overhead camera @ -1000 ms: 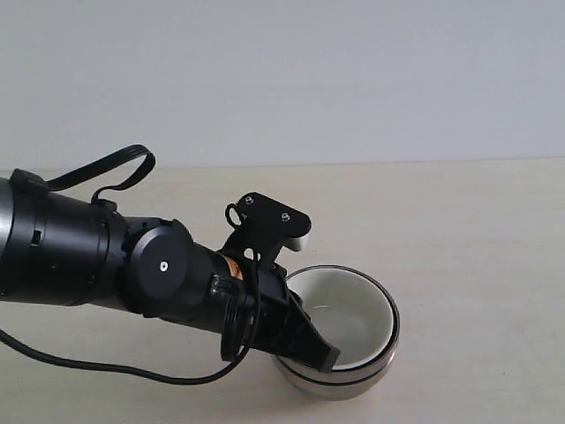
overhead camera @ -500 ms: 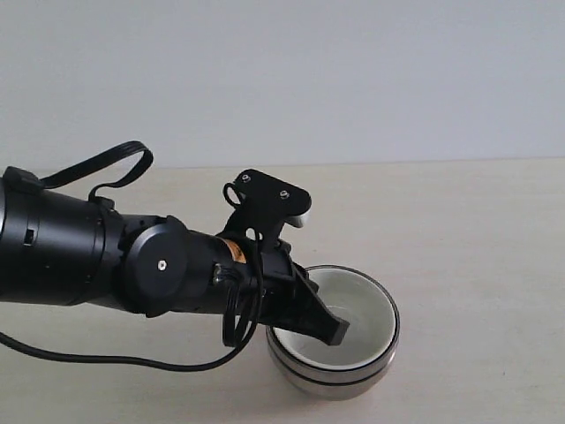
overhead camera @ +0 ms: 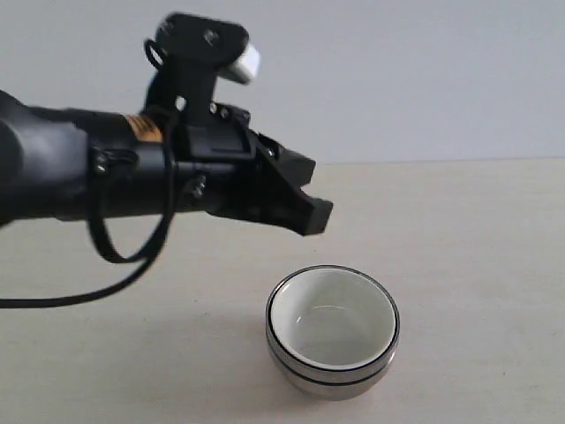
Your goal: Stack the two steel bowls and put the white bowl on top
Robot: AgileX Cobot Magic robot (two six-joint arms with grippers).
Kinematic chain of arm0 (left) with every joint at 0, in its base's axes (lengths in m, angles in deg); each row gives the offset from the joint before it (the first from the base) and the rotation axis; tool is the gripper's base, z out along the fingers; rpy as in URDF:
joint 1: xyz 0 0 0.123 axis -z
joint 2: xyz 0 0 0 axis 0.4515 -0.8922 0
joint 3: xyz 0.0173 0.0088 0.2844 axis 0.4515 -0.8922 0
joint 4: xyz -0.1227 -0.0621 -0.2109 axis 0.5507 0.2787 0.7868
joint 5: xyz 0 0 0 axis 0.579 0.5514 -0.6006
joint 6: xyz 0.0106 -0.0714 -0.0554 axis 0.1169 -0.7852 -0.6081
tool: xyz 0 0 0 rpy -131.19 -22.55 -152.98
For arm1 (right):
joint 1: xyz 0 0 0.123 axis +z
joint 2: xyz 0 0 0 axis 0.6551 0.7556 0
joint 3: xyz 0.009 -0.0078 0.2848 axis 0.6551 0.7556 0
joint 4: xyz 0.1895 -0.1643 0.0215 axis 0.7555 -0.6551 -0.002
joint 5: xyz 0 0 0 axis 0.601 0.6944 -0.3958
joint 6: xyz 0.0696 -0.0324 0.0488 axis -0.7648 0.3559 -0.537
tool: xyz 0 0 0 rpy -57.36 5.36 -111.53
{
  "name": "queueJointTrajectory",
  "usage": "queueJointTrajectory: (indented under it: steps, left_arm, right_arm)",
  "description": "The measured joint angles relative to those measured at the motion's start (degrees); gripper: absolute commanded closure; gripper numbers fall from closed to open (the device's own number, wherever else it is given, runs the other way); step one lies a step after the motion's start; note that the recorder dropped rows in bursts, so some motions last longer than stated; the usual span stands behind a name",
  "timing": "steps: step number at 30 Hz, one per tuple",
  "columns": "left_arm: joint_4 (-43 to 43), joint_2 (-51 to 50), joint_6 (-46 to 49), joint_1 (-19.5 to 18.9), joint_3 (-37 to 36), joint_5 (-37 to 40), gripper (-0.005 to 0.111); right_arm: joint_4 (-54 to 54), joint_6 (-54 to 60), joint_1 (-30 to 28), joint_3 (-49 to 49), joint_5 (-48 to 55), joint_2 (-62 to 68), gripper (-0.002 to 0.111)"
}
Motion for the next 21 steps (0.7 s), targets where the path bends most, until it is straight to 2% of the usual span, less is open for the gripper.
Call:
queueJointTrajectory:
  steps: [12, 21]
  left_arm:
    - [-2.1, 22.2, 2.8, 0.0, -2.0, 4.0, 0.103]
    - [-6.0, 44.1, 3.1, -0.2, -13.3, 4.9, 0.103]
  right_arm:
    - [0.0, 0.0, 0.0, 0.0, 0.0, 0.0, 0.108]
    - [0.0, 0.0, 0.0, 0.0, 0.0, 0.0, 0.108]
